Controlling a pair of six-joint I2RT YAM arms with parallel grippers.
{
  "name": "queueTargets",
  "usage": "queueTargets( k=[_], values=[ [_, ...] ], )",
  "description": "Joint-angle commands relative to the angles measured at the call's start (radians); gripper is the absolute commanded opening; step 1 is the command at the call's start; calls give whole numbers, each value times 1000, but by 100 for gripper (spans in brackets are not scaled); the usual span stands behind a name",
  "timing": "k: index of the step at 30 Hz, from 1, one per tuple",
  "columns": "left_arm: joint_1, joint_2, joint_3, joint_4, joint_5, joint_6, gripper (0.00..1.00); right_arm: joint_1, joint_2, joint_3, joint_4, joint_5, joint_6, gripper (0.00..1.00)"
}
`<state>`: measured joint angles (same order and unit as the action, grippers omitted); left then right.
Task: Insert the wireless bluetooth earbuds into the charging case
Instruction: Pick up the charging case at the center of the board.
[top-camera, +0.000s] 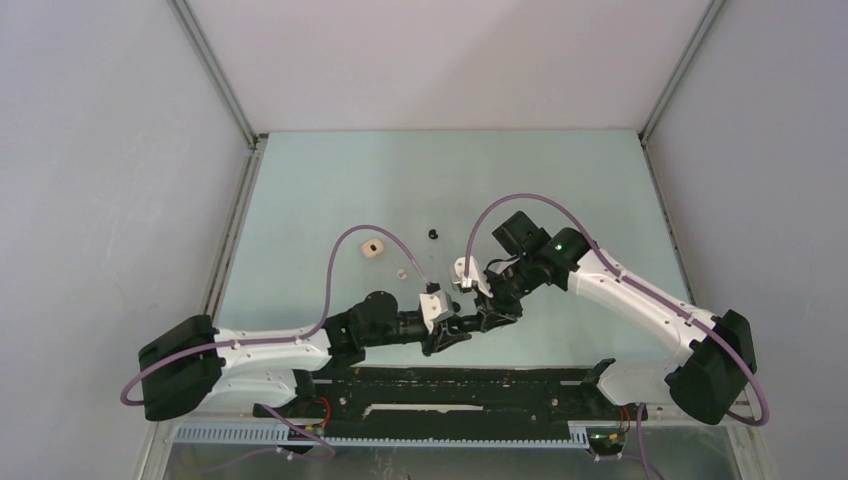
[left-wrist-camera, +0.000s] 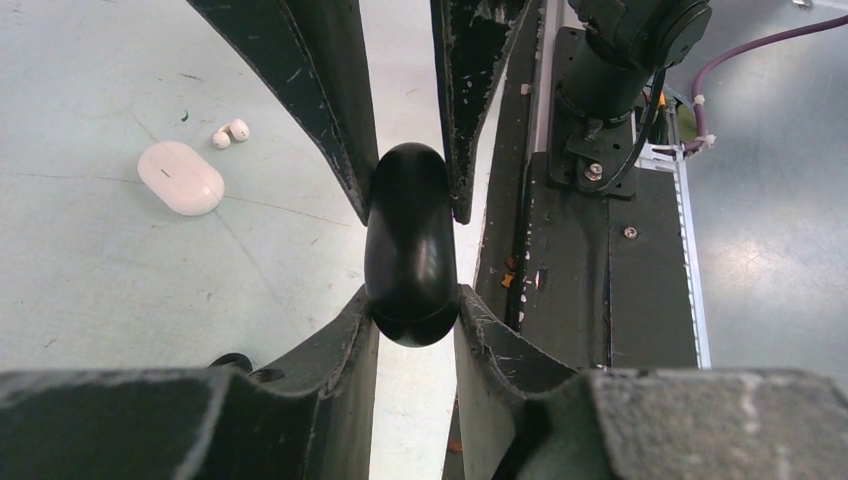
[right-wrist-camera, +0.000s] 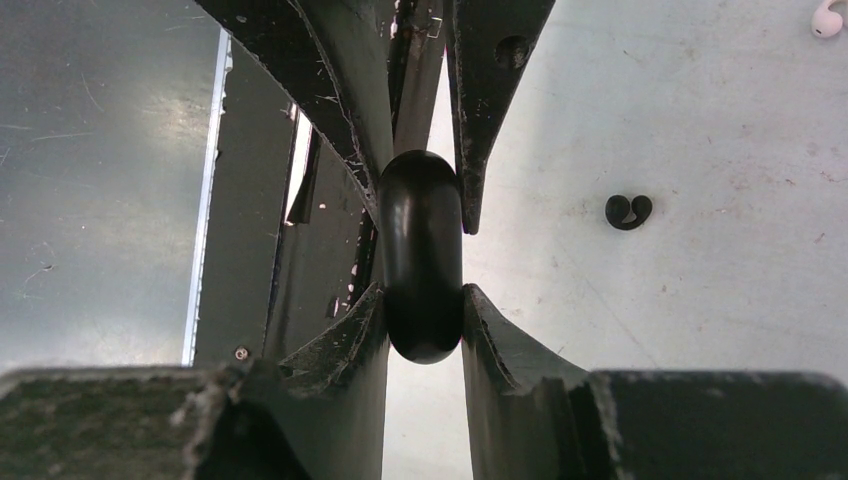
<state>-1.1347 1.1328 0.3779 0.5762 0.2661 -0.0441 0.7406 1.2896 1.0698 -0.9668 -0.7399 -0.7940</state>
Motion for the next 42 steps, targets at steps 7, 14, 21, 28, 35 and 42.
queueTargets(
  k=[7,14,21,28,35,42],
  values=[
    [-8,5,16,120,22,-19,37,6,8,-1,12,11,3,21],
    [-8,19,18,128,38,-30,30,5,9,-1,14,15,7,21],
    [-8,29,12,135,21,-30,42,5,1,-1,17,19,11,21],
    [-8,25,12,123,16,-27,38,4,3,-1,17,22,12,21],
    [-8,24,15,110,-1,-26,44,1,-7,-1,17,22,15,21],
    [-8,33,14,115,-3,-33,42,-5,-13,-2,14,19,13,21]
  ],
)
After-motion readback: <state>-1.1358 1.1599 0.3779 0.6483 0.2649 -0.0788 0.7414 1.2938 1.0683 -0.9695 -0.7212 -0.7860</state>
